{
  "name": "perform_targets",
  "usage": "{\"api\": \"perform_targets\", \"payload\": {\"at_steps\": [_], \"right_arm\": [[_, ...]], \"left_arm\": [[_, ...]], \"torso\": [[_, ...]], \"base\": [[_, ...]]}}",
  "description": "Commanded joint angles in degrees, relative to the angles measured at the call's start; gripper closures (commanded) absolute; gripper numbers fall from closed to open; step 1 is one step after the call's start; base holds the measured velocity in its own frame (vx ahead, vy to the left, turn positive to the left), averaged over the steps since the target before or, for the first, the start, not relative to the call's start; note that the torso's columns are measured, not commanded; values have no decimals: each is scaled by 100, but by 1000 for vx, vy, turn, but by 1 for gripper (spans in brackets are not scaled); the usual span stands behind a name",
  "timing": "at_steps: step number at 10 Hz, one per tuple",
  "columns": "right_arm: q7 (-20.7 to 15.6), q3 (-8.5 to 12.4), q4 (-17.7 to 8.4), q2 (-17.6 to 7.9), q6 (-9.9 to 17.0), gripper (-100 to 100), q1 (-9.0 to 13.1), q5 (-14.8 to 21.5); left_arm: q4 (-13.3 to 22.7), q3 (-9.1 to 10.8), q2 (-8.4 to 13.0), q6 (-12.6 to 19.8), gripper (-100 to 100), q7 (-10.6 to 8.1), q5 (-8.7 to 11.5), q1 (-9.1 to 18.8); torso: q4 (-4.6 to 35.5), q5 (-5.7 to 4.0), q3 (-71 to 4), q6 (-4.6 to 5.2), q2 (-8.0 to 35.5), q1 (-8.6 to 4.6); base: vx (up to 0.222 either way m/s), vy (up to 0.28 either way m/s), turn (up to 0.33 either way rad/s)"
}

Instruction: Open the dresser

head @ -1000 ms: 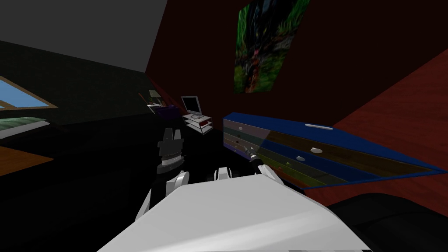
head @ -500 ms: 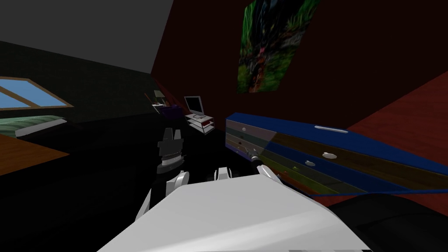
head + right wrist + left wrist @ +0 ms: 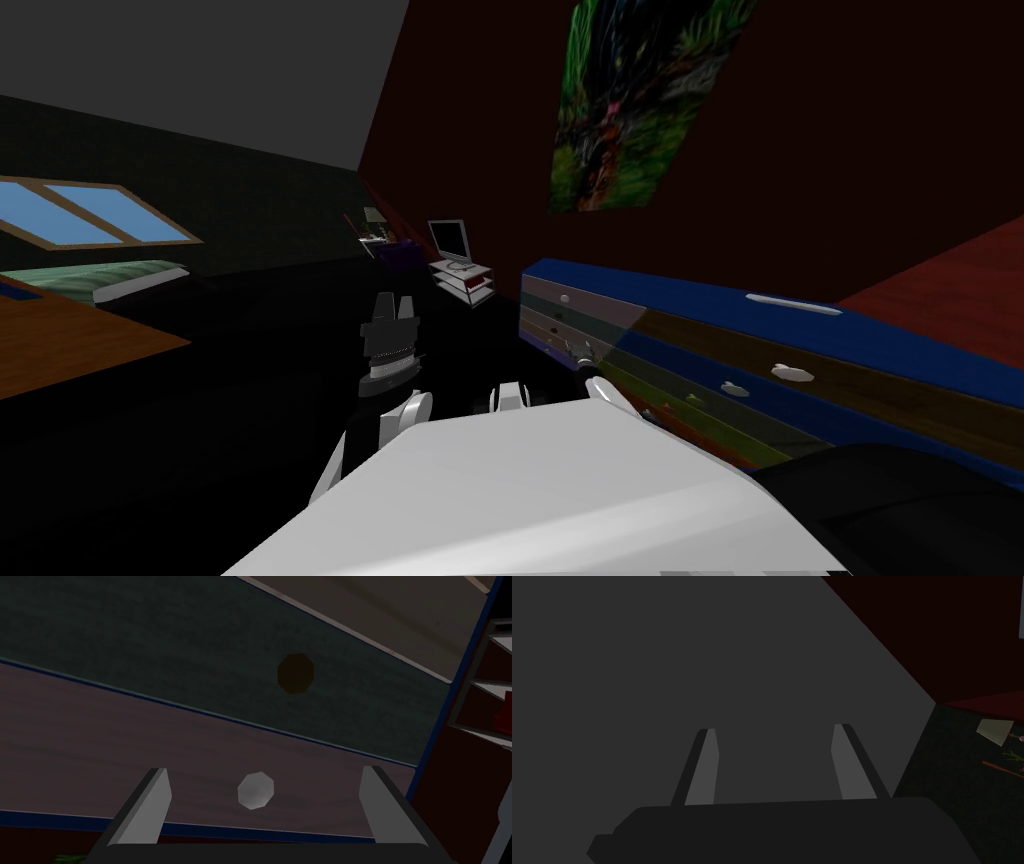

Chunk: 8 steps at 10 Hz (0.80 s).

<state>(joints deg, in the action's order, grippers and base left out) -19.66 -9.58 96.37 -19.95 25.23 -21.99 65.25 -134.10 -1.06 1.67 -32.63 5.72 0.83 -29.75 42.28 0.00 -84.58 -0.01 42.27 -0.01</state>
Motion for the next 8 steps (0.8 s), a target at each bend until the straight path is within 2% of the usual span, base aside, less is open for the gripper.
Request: {"api": "perform_targets", "payload": {"at_steps": [1, 2, 3, 4, 6, 7, 8], "right_arm": [[-155, -75, -275, -69, 417, -100, 142, 353], [-155, -75, -275, -69, 444, -100, 142, 421], [-257, -128, -437, -113, 683, -100, 231, 653], [-257, -128, -437, -113, 697, -100, 231, 662], [-452, -228, -742, -196, 1081, -100, 415, 1099], [-452, -228, -742, -196, 1178, -100, 415, 1111], [-545, -275, -886, -231, 1381, -100, 507, 1317]], "left_arm": [[0, 0, 0, 0, 0, 0, 0, 0], [0, 0, 0, 0, 0, 0, 0, 0], [0, 0, 0, 0, 0, 0, 0, 0], [0, 0, 0, 0, 0, 0, 0, 0], [0, 0, 0, 0, 0, 0, 0, 0], [0, 0, 0, 0, 0, 0, 0, 0], [0, 1, 0, 0, 0, 0, 0, -1]], "torso": [[0, 0, 0, 2, 2, 0], [0, 0, -1, 0, -1, 0], [0, 0, 1, 3, 3, 0], [0, 0, 1, -1, 1, 1], [1, -1, 1, 0, 2, -5], [-2, -1, -5, -1, -8, -5], [-2, -1, -2, 3, -1, -3]], "base": [[60, 9, 106], [51, 5, 49], [57, 8, 111], [44, 1, 51], [70, -18, 128], [69, -26, 69], [65, -25, 91]]}}
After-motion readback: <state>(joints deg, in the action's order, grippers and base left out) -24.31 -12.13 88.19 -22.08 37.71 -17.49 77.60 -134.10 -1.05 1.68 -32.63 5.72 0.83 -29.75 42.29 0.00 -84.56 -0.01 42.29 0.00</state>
